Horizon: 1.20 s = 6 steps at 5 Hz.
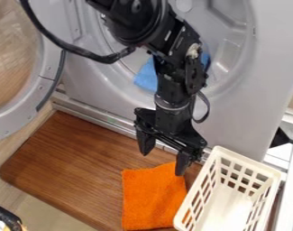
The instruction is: Move the orange cloth to the left side of the table
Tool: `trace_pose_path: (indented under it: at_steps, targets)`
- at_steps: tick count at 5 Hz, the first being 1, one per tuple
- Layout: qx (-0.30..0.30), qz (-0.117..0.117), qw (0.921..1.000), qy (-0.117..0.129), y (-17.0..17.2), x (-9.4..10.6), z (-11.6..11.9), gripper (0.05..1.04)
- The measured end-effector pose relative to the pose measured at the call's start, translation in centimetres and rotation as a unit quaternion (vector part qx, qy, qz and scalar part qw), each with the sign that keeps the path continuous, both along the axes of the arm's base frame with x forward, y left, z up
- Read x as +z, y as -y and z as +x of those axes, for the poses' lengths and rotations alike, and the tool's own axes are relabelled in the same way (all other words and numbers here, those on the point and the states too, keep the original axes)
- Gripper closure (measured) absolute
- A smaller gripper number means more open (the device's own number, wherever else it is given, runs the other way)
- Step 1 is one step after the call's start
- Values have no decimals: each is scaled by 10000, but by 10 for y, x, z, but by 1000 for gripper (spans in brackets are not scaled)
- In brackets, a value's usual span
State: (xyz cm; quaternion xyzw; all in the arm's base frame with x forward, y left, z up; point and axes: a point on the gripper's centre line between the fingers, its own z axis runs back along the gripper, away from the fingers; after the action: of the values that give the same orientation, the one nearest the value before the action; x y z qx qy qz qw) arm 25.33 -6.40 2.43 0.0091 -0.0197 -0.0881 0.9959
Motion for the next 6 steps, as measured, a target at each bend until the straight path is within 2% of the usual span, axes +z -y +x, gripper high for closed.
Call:
trace_pose_path:
  at_steps: [1,2,3,6]
  targets:
    - [8,1,9999,-135,0,-9,-3,83]
    - [7,-120,9997,-215,0,-36,-4,83]
    - [-24,-252,9993,-287,0,-52,-4,83]
    - [86,-197,9985,-509,-14,-100,-10,84]
